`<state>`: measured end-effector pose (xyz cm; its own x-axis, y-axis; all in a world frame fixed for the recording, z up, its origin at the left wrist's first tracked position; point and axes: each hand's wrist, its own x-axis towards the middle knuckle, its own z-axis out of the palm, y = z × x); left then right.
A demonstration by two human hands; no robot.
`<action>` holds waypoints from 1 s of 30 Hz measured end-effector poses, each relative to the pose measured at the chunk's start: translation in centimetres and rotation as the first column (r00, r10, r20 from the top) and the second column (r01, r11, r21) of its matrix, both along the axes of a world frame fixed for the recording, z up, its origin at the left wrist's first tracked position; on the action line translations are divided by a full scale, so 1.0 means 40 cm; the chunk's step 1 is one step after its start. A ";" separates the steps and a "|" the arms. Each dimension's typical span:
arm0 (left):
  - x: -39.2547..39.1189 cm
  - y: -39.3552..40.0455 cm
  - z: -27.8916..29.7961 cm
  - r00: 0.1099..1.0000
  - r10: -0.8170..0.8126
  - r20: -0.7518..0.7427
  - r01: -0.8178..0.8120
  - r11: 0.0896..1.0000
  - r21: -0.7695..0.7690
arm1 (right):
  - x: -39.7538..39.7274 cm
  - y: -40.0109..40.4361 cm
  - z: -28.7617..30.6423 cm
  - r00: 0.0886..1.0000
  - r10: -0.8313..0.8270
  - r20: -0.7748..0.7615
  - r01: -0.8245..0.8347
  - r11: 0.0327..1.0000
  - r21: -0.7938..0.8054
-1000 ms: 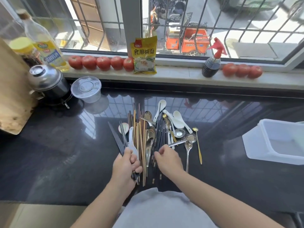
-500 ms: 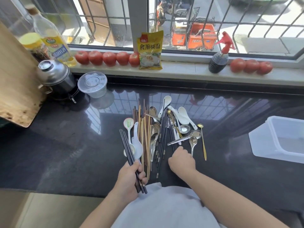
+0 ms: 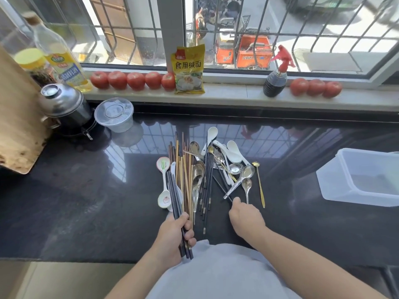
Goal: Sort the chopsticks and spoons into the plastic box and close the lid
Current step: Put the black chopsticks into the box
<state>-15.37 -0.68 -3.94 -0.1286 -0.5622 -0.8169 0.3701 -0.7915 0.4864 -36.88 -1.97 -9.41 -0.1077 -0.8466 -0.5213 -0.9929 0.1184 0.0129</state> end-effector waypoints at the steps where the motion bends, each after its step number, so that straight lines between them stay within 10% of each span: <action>1: 0.003 0.001 0.002 1.000 -0.007 0.000 0.007 1.000 -0.006 | -0.011 0.005 0.005 0.999 0.037 0.024 -0.038 0.999 0.027; 4: 0.014 -0.001 0.014 1.000 -0.014 0.002 0.014 1.000 -0.028 | -0.033 0.015 0.046 0.951 -0.133 0.278 0.105 0.988 0.112; 8: 0.003 -0.023 0.032 1.000 0.019 -0.016 -0.020 0.999 -0.028 | -0.026 0.026 0.133 0.271 -0.618 0.738 0.449 0.759 0.471; 11: -0.031 -0.058 0.051 0.997 0.053 -0.053 -0.055 0.998 -0.039 | 0.037 0.011 0.182 0.008 -0.604 0.797 0.452 0.713 0.535; 13: -0.062 -0.083 0.070 0.995 0.063 -0.078 -0.068 0.996 -0.062 | 0.096 -0.006 0.204 0.089 -0.546 0.833 0.434 0.774 0.461; 17: -0.118 -0.115 0.095 0.992 0.119 -0.051 -0.124 0.988 -0.094 | 0.174 -0.025 0.232 0.708 -0.223 0.670 0.301 0.954 0.000; 21: -0.106 -0.132 0.086 0.983 0.157 -0.099 -0.161 0.986 -0.034 | 0.188 -0.047 0.264 0.783 0.014 0.622 0.047 0.996 -0.081; 24: -0.073 -0.162 0.101 0.928 0.347 -0.134 -0.359 0.930 -0.079 | 0.191 -0.053 0.264 0.529 -0.180 0.829 0.250 0.967 0.051; 26: -0.051 -0.195 0.118 0.859 0.485 -0.162 -0.504 0.857 -0.103 | 0.175 -0.058 0.259 0.064 -0.559 0.827 0.631 0.664 0.400; 28: -0.037 -0.218 0.128 0.816 0.552 -0.170 -0.575 0.806 -0.143 | 0.153 -0.072 0.240 -0.447 -0.650 0.614 0.658 0.227 0.718; 30: -0.066 -0.209 0.136 0.859 0.493 -0.141 -0.512 0.836 -0.199 | 0.155 -0.087 0.228 -0.597 -0.611 0.519 0.593 0.100 0.799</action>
<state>-18.00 -9.03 1.51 0.1616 -0.7317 -0.6622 0.7326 -0.3607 0.5773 -30.70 -5.47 -0.27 -0.1555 -0.4285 -0.8901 0.6562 0.6287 -0.4173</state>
